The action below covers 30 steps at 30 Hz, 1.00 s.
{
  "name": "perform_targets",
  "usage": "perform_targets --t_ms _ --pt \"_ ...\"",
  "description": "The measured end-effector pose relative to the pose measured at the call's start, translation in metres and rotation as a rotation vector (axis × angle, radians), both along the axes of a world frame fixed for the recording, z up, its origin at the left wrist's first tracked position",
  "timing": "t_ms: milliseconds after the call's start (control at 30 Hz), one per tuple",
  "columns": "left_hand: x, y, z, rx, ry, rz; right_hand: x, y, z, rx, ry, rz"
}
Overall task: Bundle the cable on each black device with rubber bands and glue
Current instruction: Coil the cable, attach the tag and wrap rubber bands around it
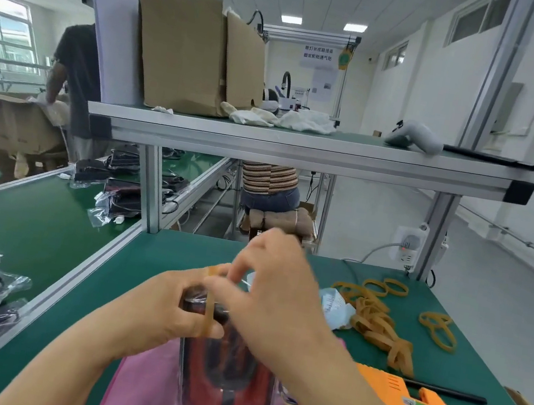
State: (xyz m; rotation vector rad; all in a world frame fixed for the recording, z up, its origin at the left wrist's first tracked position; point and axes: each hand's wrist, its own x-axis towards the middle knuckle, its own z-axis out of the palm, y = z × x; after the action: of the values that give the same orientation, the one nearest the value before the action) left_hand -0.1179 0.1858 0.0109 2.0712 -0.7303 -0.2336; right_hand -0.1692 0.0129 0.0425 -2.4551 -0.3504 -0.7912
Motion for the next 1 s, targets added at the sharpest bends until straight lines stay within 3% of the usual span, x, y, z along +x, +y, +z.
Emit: perform_targets --t_ms 100,233,300,433,500,700,1000 --pt "-0.004 -0.004 0.001 -0.023 -0.022 -0.038 0.007 0.012 -0.001 -0.091 0.287 -0.060" --pt "-0.002 -0.003 -0.002 -0.038 -0.013 -0.019 0.015 0.012 0.002 0.034 0.422 -0.029" --pt "-0.001 -0.004 -0.003 -0.023 -0.015 -0.013 0.015 0.013 0.004 0.036 0.415 -0.039" --pt "-0.003 -0.005 -0.002 0.035 -0.042 0.011 0.010 0.009 0.011 -0.195 0.226 -0.112" --pt "-0.004 -0.004 -0.002 0.075 -0.051 0.017 0.009 -0.002 0.017 -0.204 0.204 -0.109" --pt "-0.005 0.002 -0.006 0.073 -0.052 0.042 0.006 -0.049 0.014 -0.009 0.335 -0.124" --pt "-0.011 0.001 -0.005 0.056 -0.064 0.054 0.009 -0.082 -0.028 -0.066 0.465 -0.210"
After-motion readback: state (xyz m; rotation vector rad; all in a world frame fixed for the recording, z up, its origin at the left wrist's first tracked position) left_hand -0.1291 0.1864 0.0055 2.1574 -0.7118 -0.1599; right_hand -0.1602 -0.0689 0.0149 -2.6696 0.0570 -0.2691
